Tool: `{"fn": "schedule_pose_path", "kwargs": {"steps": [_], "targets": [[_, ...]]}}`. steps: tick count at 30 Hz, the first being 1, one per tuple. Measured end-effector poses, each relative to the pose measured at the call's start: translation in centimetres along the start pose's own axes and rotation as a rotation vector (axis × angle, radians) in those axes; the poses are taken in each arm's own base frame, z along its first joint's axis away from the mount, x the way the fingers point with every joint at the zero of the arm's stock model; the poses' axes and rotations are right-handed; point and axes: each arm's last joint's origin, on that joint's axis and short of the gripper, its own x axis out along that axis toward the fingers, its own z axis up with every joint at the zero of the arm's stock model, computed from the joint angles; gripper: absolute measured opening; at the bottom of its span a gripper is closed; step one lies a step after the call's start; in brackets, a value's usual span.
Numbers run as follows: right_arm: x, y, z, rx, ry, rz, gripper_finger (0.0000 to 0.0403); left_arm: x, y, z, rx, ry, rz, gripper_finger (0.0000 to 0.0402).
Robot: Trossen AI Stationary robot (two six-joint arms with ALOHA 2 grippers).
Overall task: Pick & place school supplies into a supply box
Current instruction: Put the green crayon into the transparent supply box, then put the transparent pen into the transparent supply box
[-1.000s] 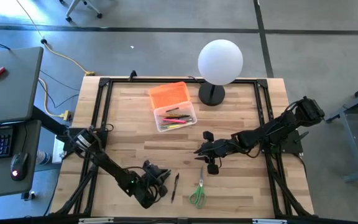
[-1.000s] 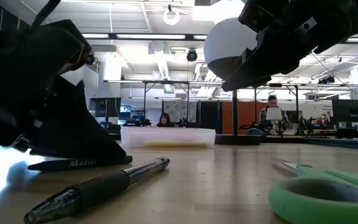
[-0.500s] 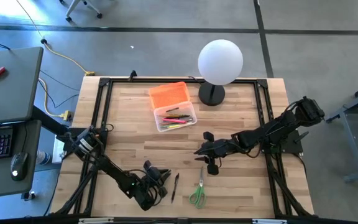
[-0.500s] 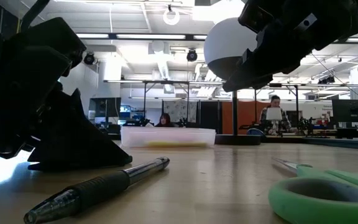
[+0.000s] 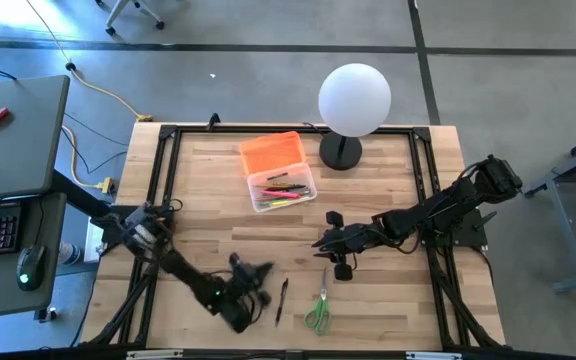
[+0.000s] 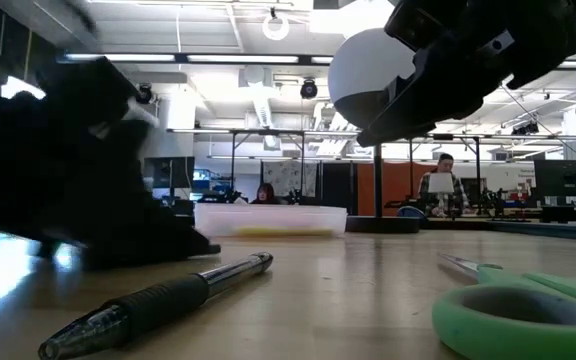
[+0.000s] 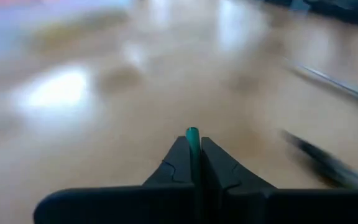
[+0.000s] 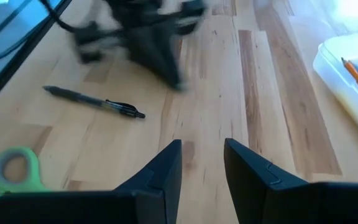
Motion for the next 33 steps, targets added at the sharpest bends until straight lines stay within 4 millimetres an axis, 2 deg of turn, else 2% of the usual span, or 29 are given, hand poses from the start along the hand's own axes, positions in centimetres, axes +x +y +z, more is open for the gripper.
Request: {"fn": "schedule_pose_path", "kwargs": {"steps": [5,13,21,27,30,33], "targets": [[0.0,0.0,0.0,-0.031,-0.001,-0.005,0.0099,1.5,0.5,2.6,-0.016,-0.15,0.101,0.0049],[0.0,0.0,0.1,-0.041,-0.008,-0.007,0.0099,6.5,2.3,10.3,0.071,-0.072,0.228,0.0032],[0.0,0.0,0.1,-0.041,-0.009,-0.007,0.0099,11.8,7.2,17.4,0.076,0.055,0.278,0.005],[0.0,0.0,0.1,-0.04,-0.011,-0.004,0.0099,15.9,11.9,19.5,0.003,0.242,0.198,0.0048],[0.0,0.0,0.1,-0.036,-0.01,0.008,0.0099,17.1,13.7,20.1,-0.062,0.298,0.167,0.0071],[0.0,0.1,0.1,-0.05,-0.01,0.013,0.0099,17.7,14.7,20.6,-0.1,0.291,0.176,0.0098]]}}
